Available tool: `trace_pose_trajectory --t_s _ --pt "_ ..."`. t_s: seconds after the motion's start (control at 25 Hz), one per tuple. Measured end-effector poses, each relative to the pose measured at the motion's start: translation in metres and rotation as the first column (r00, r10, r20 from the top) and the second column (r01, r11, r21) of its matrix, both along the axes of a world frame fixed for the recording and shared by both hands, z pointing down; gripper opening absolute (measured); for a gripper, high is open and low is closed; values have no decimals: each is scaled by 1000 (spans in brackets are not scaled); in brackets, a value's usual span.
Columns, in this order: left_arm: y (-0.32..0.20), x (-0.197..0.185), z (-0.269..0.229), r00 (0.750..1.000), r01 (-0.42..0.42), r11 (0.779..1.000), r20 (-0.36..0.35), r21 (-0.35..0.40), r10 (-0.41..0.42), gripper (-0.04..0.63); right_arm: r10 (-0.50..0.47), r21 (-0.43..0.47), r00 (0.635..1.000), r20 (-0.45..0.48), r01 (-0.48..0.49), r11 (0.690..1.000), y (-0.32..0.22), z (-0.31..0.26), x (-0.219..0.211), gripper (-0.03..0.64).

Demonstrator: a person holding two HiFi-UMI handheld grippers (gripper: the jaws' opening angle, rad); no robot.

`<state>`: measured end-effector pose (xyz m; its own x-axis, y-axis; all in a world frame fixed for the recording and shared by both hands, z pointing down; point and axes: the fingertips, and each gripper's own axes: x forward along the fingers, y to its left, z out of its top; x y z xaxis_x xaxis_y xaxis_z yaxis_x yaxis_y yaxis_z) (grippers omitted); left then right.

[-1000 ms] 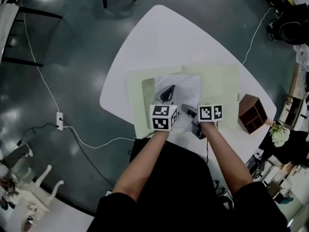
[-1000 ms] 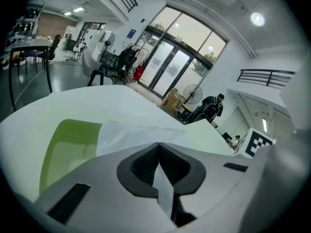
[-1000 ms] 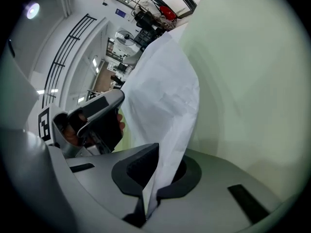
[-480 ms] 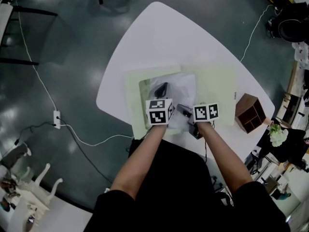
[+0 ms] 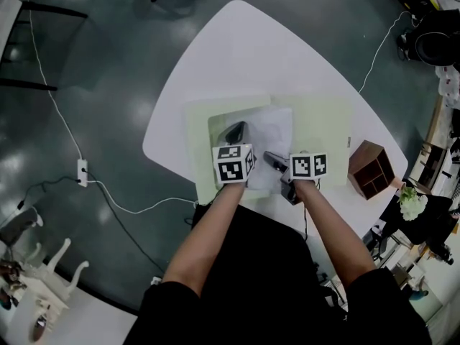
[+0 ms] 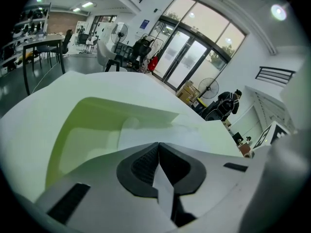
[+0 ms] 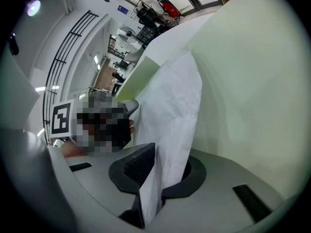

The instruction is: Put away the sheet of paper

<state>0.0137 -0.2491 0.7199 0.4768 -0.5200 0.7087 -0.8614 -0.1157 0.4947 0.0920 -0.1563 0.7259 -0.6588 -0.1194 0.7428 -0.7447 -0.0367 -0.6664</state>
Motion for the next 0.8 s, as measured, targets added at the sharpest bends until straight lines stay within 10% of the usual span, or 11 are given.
trace_pose_trajectory --t_s 0.36,0.8 --pt "9 2 -5 1000 0 1000 -10 3 0 3 57 124 997 -44 -51 991 -16 -15 14 185" --pt "20 -1 -8 999 -47 999 -26 27 47 3 134 214 983 -125 -105 971 -31 -23 44 153"
